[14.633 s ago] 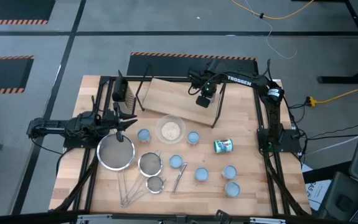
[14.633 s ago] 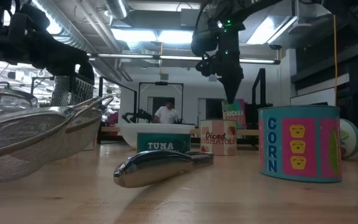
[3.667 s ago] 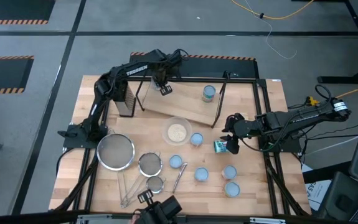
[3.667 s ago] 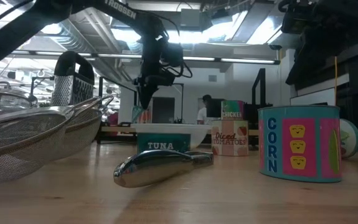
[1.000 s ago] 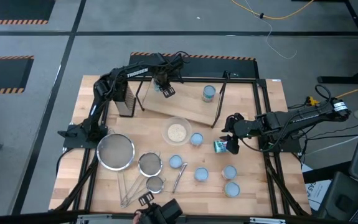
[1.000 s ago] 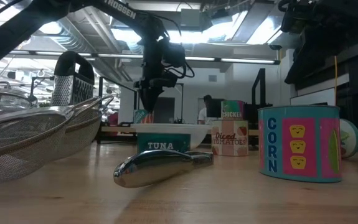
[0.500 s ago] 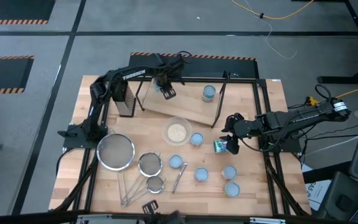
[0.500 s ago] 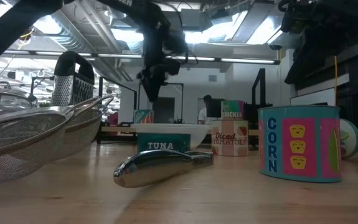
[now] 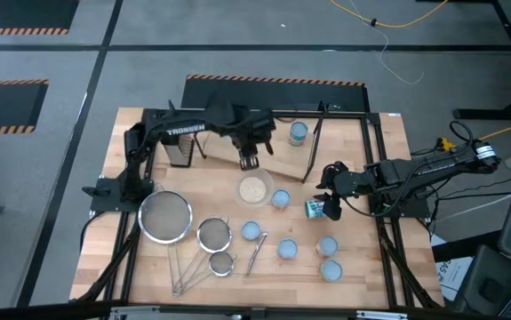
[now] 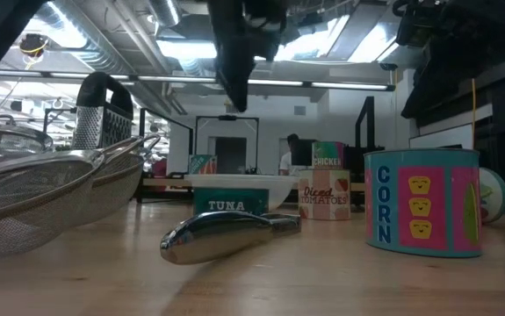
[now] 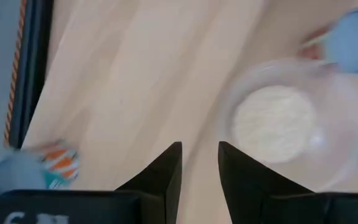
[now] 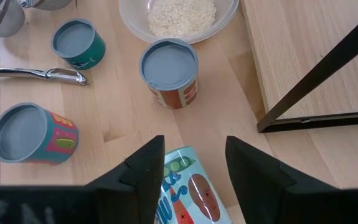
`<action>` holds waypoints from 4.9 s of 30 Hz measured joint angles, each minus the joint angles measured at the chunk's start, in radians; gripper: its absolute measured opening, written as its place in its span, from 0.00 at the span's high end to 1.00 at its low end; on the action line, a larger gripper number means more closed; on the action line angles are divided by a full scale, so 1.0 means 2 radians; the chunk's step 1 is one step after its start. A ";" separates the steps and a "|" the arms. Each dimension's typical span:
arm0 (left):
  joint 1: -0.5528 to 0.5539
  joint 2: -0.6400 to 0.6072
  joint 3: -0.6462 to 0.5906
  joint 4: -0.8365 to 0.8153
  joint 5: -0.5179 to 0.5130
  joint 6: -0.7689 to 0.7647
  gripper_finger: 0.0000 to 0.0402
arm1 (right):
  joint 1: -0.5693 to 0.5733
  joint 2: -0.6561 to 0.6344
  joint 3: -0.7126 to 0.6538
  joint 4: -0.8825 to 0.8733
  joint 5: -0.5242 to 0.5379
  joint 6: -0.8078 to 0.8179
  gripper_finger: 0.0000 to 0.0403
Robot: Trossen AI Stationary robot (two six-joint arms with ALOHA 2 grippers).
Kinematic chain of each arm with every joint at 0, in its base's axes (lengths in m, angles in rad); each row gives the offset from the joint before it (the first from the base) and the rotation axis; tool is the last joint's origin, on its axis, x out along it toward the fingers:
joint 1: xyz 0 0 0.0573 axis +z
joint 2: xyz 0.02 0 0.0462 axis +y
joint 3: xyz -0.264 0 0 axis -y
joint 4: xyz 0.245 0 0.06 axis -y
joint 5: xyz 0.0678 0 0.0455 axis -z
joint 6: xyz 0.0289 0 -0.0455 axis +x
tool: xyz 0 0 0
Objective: Pick and place cans onto a shelf
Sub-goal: Put the canned tomatoes on the shelf
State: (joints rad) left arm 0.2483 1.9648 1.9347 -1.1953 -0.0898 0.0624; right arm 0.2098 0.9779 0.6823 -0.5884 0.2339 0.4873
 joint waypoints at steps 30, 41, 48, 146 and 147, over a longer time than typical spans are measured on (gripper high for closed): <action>-0.177 0.038 0.001 0.203 -0.001 0.001 0.76 | 0.000 -0.041 0.000 -0.024 -0.097 -0.001 0.57; -0.177 0.112 0.000 0.210 0.001 0.001 0.76 | 0.000 -0.071 0.000 -0.042 -0.096 0.000 0.57; -0.177 0.141 0.001 0.217 -0.002 0.001 0.76 | 0.000 -0.071 0.000 -0.045 -0.095 -0.001 0.57; -0.068 0.003 0.182 -0.112 -0.108 0.000 1.00 | 0.000 -0.063 0.000 -0.042 -0.086 -0.014 0.57; -0.059 -0.002 0.182 -0.111 -0.109 0.000 1.00 | 0.000 -0.062 0.000 -0.040 -0.086 -0.014 0.57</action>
State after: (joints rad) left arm 0.1312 1.9615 2.2993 -1.4169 -0.3076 0.0624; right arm 0.2096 0.8547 0.6815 -0.6684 0.0624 0.4591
